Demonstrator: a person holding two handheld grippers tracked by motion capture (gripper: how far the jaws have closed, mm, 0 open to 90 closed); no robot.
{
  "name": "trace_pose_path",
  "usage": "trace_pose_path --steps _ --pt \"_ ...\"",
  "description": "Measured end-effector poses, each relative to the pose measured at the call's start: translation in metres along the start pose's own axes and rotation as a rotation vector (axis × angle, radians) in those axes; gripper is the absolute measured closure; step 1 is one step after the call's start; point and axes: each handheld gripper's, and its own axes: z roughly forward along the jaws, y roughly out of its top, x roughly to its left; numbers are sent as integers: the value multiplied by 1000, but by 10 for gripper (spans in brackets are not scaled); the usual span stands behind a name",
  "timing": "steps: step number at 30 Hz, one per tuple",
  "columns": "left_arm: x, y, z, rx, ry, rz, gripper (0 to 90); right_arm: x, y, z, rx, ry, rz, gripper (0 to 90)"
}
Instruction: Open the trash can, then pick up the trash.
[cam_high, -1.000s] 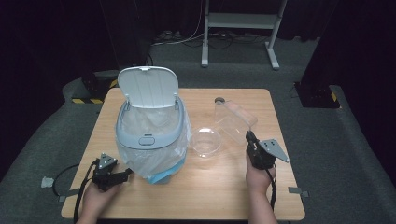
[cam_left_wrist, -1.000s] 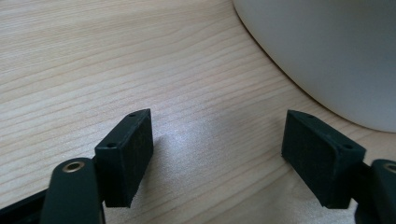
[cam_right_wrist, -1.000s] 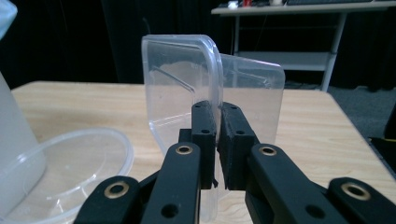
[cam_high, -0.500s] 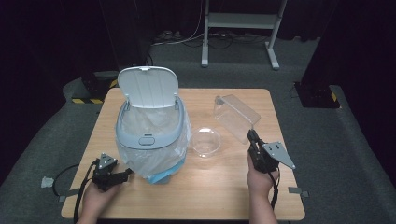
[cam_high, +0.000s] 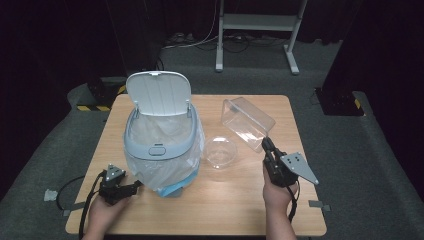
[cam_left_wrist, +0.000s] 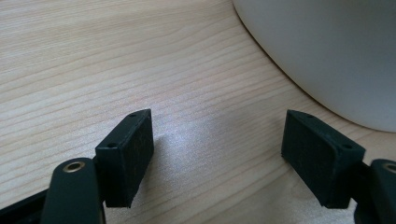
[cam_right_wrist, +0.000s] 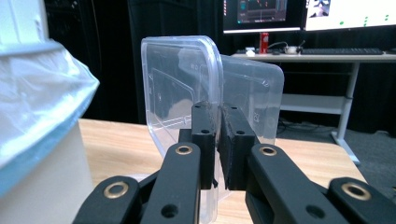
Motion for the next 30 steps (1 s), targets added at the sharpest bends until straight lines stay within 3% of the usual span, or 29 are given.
trace_pose_path --steps 15,23,30 --pt "0 0 0 -1 0 0 252 8 21 -14 -91 26 4 857" --pt "0 0 0 -4 -2 -1 253 7 31 -23 -138 51 48 857" --pt "-1 0 0 -4 -3 -1 255 14 43 -31 -188 83 59 857"
